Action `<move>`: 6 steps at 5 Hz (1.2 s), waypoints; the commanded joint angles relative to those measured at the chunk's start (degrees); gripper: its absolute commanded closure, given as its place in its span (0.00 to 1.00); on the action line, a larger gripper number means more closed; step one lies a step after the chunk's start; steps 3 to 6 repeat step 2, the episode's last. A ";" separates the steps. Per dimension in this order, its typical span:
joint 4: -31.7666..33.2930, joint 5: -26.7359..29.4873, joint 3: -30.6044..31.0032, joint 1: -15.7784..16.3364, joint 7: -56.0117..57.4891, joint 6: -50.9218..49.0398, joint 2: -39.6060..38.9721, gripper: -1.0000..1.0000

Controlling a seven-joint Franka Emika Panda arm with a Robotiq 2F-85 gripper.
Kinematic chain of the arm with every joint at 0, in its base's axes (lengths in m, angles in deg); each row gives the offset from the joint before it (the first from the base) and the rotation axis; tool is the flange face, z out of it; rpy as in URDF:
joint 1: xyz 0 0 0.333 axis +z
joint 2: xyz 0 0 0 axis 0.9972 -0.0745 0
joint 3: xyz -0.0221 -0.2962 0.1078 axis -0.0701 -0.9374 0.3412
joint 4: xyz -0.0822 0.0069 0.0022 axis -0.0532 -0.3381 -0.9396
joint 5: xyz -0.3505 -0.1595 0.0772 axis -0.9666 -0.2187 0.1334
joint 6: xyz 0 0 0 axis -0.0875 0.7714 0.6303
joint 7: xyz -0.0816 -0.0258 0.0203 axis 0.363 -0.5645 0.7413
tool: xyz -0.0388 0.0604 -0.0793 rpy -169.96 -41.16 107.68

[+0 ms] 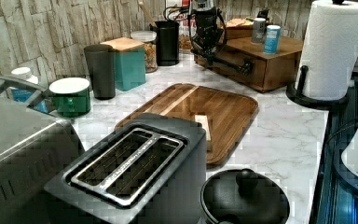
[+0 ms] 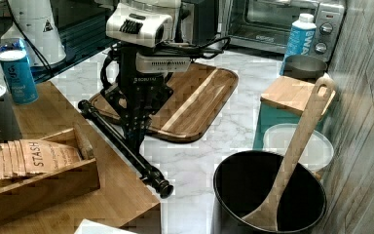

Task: Close the drawer.

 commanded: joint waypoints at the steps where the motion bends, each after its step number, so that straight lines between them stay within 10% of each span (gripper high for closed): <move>1: 0.89 -1.54 -10.64 -9.39 -1.14 0.94 2.81 1.00; 6: 0.88 -1.37 -10.93 -9.12 -1.02 0.97 2.76 1.00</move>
